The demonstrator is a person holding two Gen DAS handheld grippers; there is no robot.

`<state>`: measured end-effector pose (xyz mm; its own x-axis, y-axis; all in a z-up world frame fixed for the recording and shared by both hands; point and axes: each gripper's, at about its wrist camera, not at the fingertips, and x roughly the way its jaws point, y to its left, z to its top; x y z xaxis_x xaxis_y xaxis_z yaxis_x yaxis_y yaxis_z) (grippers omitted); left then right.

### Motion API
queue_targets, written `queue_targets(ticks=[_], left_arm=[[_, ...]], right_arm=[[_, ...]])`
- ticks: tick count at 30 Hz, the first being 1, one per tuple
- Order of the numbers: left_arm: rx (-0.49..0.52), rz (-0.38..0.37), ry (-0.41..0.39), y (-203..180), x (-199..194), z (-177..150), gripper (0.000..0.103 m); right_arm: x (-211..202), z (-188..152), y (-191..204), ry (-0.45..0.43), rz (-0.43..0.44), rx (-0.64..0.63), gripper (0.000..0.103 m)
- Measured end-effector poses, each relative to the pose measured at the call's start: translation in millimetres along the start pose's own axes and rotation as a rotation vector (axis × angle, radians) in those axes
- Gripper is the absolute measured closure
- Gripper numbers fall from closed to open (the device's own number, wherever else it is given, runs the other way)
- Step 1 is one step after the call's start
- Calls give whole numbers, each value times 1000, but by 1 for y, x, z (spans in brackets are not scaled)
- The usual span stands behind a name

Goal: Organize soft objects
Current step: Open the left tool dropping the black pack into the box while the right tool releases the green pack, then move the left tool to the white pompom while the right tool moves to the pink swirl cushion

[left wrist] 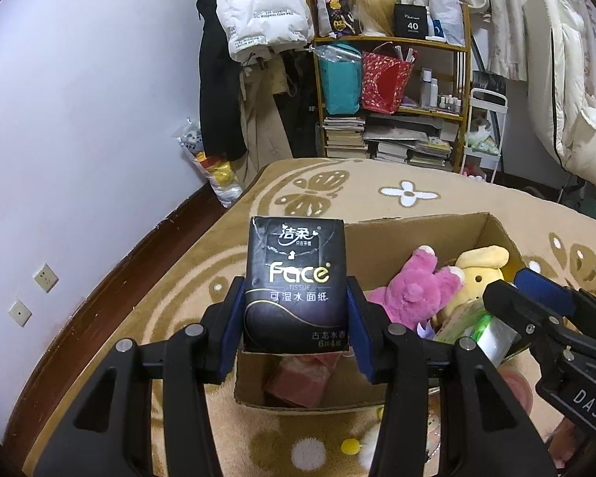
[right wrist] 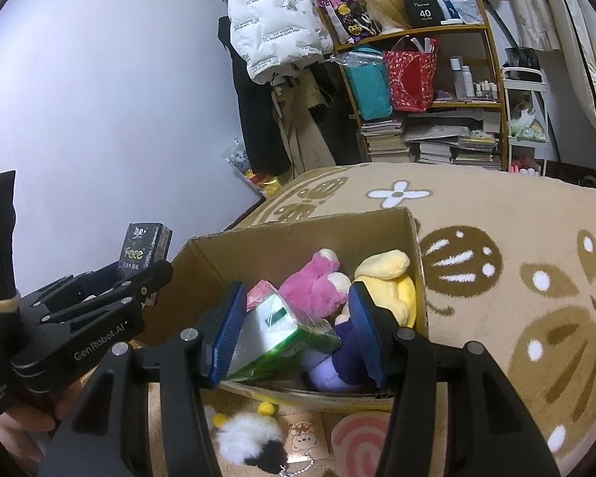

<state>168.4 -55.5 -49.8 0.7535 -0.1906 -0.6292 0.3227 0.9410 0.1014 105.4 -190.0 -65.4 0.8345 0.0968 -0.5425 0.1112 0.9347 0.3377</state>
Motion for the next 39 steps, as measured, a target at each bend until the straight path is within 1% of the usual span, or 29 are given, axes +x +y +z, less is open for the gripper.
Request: queue_targets(ticks=[1,3,4,9,10,12,14,15,17,19,21,23,27,32,39], left_arm=[[-2,2,1,0,0,0,55],[-9,20,-5,2,-1,0,40],[-13,27,-11,3,-2,0,38],[-48,44,-7,13,-2,0,28],[-51,50,-8,14,-3,1,26],[-53,64,-8,17,-3,1,14],[-57,75,-15,19,-4,2,8],[-61,79,-16,20,-5,3,5],[-75,82,-12,23,-5,3,2],[-88,81,-8,25,-5,2,2],[-94,89,-9,27,-5,2,2],[-93,95,-11,28,-7,3,2],[-90,104,-12,29,-10,3,1],[-71,108,5,29,-13,3,1],[-41,127,-11,26,-25,0,1]], right_arm=[[0,0,0,-1,0,0,47],[0,1,0,-1,-1,2,44],[0,0,0,-1,0,3,43],[-6,1,-1,-21,-3,13,27],[-8,2,-1,-28,-3,16,25],[-9,2,-3,-34,-6,21,15],[-10,2,-4,-41,-11,31,10],[-11,2,-4,-42,-13,34,10],[-9,2,-6,-35,-16,42,9],[-9,2,-8,-30,-19,51,8],[-10,2,-9,-30,-24,59,2],[-13,2,-10,-39,-34,63,0],[-15,4,-11,-40,-56,75,0],[-17,2,-14,-21,-70,87,0],[-23,-2,-8,-17,-91,64,0]])
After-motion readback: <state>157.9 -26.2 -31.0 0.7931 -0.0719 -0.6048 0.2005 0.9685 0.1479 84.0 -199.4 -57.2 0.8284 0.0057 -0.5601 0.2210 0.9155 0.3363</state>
